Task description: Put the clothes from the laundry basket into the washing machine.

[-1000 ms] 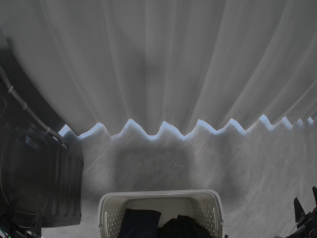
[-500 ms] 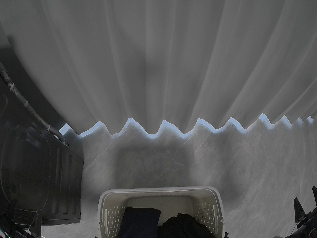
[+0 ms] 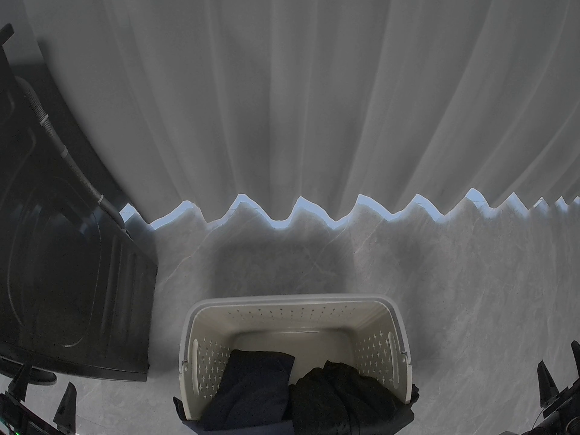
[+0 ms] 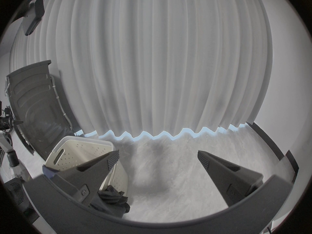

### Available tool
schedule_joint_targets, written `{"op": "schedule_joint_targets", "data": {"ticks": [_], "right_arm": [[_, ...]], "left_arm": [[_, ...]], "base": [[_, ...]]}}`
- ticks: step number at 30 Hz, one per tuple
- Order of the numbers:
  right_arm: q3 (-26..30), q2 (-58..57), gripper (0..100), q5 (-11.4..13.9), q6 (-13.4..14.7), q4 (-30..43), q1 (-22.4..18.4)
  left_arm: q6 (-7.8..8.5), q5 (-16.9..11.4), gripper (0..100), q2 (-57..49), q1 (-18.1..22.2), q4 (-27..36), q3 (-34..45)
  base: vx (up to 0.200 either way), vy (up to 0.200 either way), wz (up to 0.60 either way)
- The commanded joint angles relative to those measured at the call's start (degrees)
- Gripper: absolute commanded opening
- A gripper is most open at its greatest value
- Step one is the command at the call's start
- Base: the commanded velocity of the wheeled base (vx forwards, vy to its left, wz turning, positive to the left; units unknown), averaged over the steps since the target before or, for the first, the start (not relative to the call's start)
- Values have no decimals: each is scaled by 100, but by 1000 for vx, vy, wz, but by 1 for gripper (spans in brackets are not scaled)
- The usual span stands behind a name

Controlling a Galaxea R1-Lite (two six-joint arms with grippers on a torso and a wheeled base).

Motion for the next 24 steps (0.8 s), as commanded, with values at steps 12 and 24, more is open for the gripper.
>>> {"op": "schedule_joint_targets", "data": {"ticks": [12, 24], "right_arm": [[92, -93, 100, -1, 2, -2, 1], [92, -93, 100, -1, 2, -2, 1]], "left_arm": [[5, 1, 100, -92, 0, 0, 92], [5, 1, 100, -92, 0, 0, 92]], "base": [[-200, 0, 0], [-200, 0, 0]]}}
